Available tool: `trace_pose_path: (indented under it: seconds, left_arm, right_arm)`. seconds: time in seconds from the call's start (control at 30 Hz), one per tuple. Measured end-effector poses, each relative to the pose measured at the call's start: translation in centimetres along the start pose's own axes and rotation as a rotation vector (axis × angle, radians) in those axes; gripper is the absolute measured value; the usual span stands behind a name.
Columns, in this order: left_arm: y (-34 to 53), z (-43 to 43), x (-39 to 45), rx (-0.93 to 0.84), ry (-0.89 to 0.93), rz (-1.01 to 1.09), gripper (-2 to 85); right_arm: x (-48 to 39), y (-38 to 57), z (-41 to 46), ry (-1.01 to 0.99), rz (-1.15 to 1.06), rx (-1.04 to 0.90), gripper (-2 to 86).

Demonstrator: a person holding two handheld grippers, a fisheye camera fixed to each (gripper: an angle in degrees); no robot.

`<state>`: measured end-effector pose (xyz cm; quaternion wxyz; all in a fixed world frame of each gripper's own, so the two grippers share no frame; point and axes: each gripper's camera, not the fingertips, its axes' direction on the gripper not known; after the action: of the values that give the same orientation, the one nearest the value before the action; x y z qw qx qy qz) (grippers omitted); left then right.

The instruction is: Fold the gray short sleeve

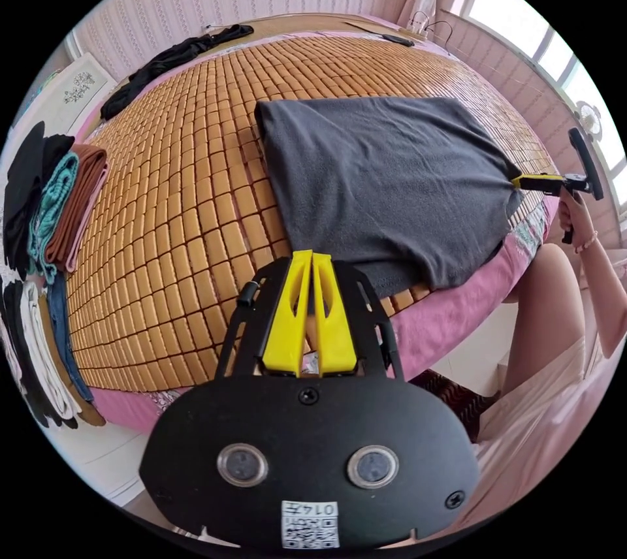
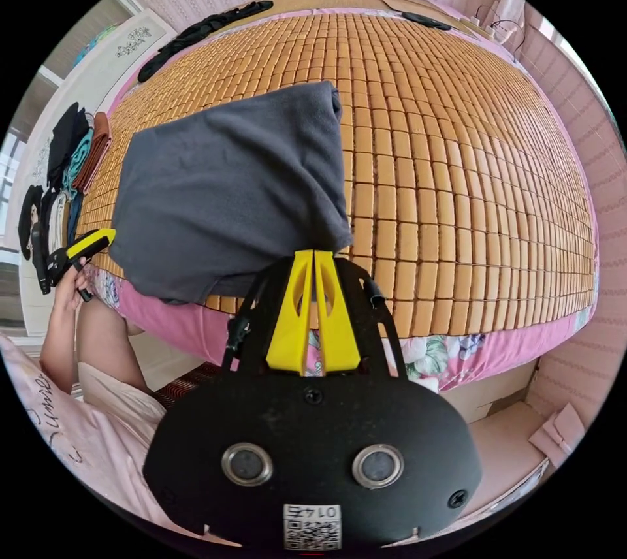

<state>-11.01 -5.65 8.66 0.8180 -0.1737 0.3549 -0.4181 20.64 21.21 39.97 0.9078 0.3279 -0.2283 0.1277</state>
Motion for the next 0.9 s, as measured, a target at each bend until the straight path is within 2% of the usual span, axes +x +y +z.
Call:
trace_pose_path:
  seconds: [0.13,0.23,0.33,0.43,0.47,0.53,0.6,0.7,0.8,0.9]
  left_arm:
    - [0.7,-3.0,1.8,0.057,-0.039,0.010,-1.0]
    - [1.0,-4.3,6.4,0.139,0.175,0.109,-1.0]
    - [0.8,-2.0,11.6,0.143,0.210,0.206,-1.0]
    - [0.9,-0.2,14.0,0.192,0.267,0.218,-1.0]
    - [1.3,0.3,14.7,0.224,0.235,0.236,-1.0]
    - [2.0,1.7,16.2,0.200,0.164,0.303,-1.0]
    - [3.0,2.4,16.6,0.228,0.173,0.303,-1.0]
    - [3.5,2.4,16.7,0.207,0.207,0.286,-1.0]
    - [4.5,1.7,17.2,0.266,0.226,0.308,-1.0]
    - [5.3,2.9,17.9,0.241,0.231,0.327,-0.9]
  right_arm:
    - [-2.4,-1.0,-3.1,-0.038,-0.049,0.106,-0.9]
    - [-7.9,-5.1,-2.3,-0.183,-0.279,0.062,-1.0]
    - [-12.8,-10.7,0.3,-0.090,-0.421,0.026,-1.0]
    - [-15.4,-16.0,2.5,-0.039,-0.454,-0.044,-0.9]
    - [-16.2,-17.3,3.3,0.023,-0.452,-0.050,-0.9]
    - [-17.4,-18.6,5.7,0.139,-0.502,-0.146,-0.8]
    - [-18.2,-19.1,6.0,0.177,-0.518,-0.145,-0.9]
    - [-19.0,-20.4,6.2,0.239,-0.566,-0.247,-0.9]
    - [-18.7,-21.6,6.6,0.277,-0.555,-0.202,-0.9]
    - [-17.6,-22.2,7.4,0.257,-0.531,-0.199,-0.9]
